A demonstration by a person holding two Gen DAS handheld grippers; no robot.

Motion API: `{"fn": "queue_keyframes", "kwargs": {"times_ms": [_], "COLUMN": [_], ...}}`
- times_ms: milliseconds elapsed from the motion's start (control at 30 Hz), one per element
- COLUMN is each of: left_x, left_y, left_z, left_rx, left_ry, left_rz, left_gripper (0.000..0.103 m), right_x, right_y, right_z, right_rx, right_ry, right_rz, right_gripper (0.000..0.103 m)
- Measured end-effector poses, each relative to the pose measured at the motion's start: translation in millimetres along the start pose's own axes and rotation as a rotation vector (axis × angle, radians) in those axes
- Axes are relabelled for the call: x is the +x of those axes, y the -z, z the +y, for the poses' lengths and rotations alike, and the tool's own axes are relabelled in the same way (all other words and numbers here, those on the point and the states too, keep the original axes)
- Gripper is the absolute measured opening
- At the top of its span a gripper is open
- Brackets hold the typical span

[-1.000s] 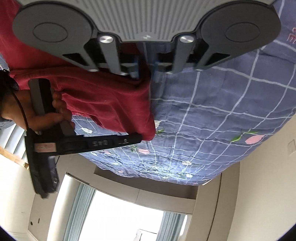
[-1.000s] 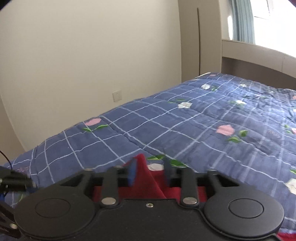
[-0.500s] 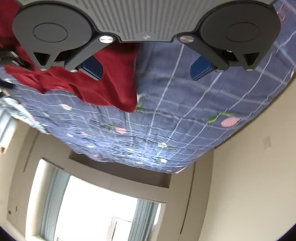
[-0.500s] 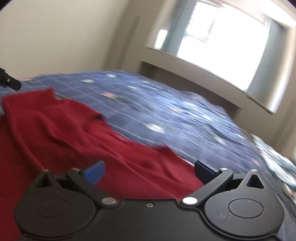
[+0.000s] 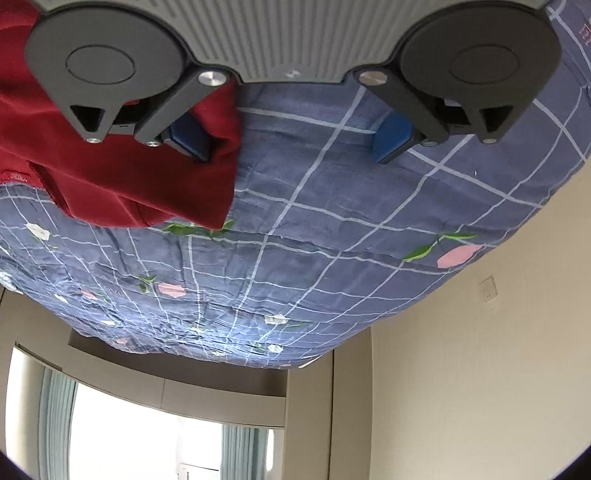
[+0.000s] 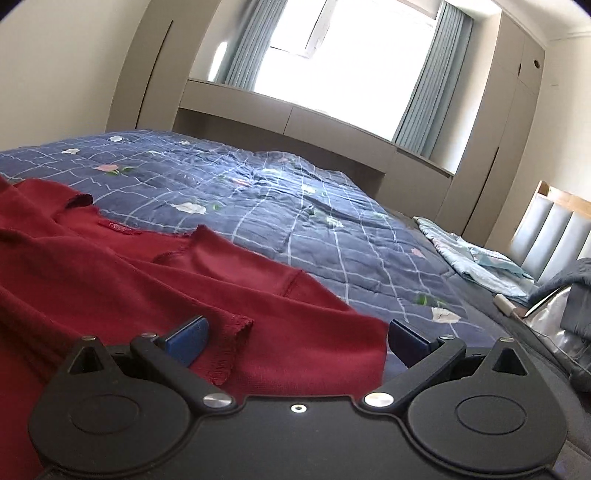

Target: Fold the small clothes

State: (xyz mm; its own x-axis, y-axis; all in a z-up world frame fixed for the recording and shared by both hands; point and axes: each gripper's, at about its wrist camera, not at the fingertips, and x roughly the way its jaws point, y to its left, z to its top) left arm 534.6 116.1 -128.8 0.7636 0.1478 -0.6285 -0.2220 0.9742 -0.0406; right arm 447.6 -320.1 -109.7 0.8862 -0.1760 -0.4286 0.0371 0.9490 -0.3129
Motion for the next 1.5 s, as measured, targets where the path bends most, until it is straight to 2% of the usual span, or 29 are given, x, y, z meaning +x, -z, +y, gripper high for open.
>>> {"fn": "queue_keyframes", "kwargs": {"times_ms": [167, 267, 333, 467, 567, 700, 900, 1000, 1133, 1267, 1500], "left_x": [-2, -20, -34, -49, -49, -43, -42, -43, -59, -100, -183], "left_y": [-2, -2, 1, 11, 22, 29, 31, 30, 25, 32, 72], "left_z": [2, 12, 18, 12, 8, 18, 16, 17, 18, 23, 18], "left_rx": [-0.01, -0.084, -0.117, -0.012, 0.06, -0.003, 0.015, 0.011, -0.036, -0.067, 0.041], "left_ry": [0.004, 0.041, 0.086, 0.104, 0.063, 0.085, 0.075, 0.077, 0.058, 0.119, 0.167], "left_rz": [-0.012, -0.05, -0.065, -0.048, -0.02, 0.011, 0.012, 0.011, 0.015, 0.002, 0.013], "left_gripper": [0.101, 0.103, 0.103, 0.103, 0.102, 0.103, 0.103, 0.103, 0.103, 0.103, 0.103], "right_x": [-9, -20, -21, -14, -12, -12, -18, -22, -55, -102, -190], "right_y": [1, 3, 2, 3, 4, 6, 7, 5, 4, 18, 51], "right_z": [-1, -7, -9, -8, -6, 0, 12, 12, -4, -16, -19], "right_rx": [0.009, 0.045, 0.056, 0.05, 0.044, 0.014, -0.053, -0.058, -0.016, 0.009, 0.052], "right_ry": [0.006, 0.01, 0.01, 0.009, 0.005, 0.021, 0.077, 0.073, 0.002, -0.085, -0.183], "right_rz": [-0.049, -0.108, -0.105, -0.041, -0.02, -0.025, -0.071, -0.089, -0.11, -0.062, 0.046], "right_gripper": [0.102, 0.102, 0.103, 0.102, 0.102, 0.102, 0.102, 0.102, 0.102, 0.102, 0.102]}}
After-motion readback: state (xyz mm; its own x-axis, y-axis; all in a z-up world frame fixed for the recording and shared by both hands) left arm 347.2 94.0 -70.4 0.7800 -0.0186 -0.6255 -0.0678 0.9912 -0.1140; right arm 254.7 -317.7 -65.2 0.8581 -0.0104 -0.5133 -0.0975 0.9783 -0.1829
